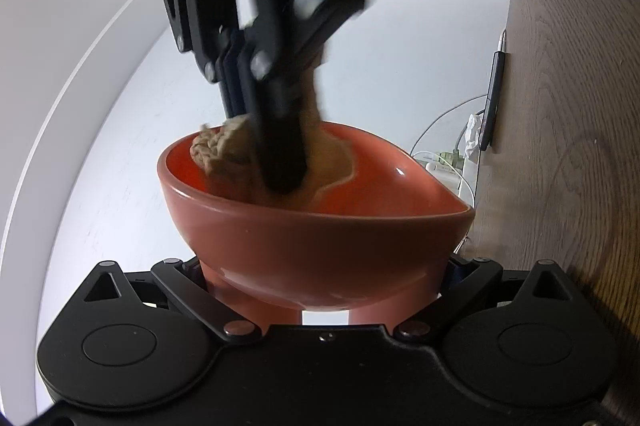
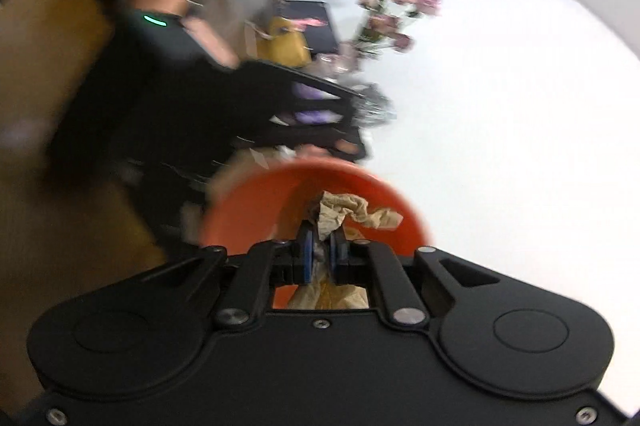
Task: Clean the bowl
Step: 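Keep wiping the bowl bottom with the right tool's cloth while the left tool holds it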
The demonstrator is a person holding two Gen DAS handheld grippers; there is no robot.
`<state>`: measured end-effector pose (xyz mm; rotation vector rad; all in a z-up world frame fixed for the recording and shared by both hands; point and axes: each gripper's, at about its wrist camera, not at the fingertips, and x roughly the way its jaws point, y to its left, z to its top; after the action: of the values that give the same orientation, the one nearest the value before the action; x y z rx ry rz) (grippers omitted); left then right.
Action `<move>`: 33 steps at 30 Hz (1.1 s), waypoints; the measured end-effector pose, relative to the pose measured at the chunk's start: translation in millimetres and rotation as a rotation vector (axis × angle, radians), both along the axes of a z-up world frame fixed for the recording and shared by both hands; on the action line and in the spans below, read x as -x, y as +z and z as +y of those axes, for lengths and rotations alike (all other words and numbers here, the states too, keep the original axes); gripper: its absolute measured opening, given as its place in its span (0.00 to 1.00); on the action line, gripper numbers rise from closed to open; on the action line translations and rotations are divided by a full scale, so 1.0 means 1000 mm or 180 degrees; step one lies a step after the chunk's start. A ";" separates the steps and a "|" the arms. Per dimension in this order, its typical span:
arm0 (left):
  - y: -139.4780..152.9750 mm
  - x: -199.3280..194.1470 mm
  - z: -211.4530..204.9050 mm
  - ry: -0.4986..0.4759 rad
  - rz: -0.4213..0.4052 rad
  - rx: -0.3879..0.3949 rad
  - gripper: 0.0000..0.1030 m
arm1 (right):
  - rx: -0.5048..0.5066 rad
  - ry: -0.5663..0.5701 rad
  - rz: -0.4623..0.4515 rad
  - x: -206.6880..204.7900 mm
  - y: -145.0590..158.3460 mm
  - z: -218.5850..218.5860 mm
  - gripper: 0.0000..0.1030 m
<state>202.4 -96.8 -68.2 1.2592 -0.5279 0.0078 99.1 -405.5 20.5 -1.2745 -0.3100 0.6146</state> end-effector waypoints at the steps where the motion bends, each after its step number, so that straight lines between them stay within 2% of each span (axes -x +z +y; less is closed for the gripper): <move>1: 0.000 0.000 0.000 0.0000 0.0000 0.0000 0.95 | -0.0012 -0.0096 -0.0034 -0.010 0.002 -0.001 0.09; 5: 0.000 0.000 -0.001 0.0000 0.0000 0.0000 0.95 | -0.0028 -0.0339 0.0095 -0.041 0.008 0.014 0.09; 7: 0.000 0.000 -0.001 0.0000 0.0000 0.0000 0.95 | 0.0044 -0.0373 0.0219 -0.044 0.001 0.019 0.09; 10: 0.000 0.000 -0.001 0.0000 0.0000 0.0000 0.95 | 0.0276 -0.0223 0.0345 -0.027 -0.020 0.033 0.09; 13: 0.000 -0.001 -0.001 0.0000 0.0000 0.0000 0.95 | 0.0391 -0.0018 0.0335 -0.009 -0.024 0.044 0.08; 16: 0.000 0.000 -0.001 0.0000 0.0000 0.0000 0.95 | 0.0302 0.0125 0.0298 0.001 -0.013 0.054 0.08; 19: 0.000 -0.001 -0.002 0.0000 0.0000 0.0000 0.95 | 0.0195 0.0247 0.0142 0.000 0.004 0.069 0.08; 22: 0.000 0.000 -0.002 0.0000 0.0000 0.0000 0.95 | 0.0124 0.0196 0.0017 -0.013 0.016 0.077 0.08; 25: 0.000 -0.001 -0.002 0.0000 0.0000 0.0000 0.95 | 0.0076 0.0040 -0.0042 -0.046 0.036 0.107 0.09; 30: 0.000 -0.001 -0.003 0.0000 0.0000 0.0000 0.95 | 0.0059 -0.0248 0.0058 -0.083 0.021 0.103 0.09; 33: 0.000 -0.001 -0.003 0.0000 0.0000 0.0000 0.95 | 0.0153 -0.0253 0.0193 -0.088 0.010 0.109 0.09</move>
<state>203.2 -99.9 -68.3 1.2593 -0.5279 0.0076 186.6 -296.7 30.4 -1.3053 -0.1944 0.5948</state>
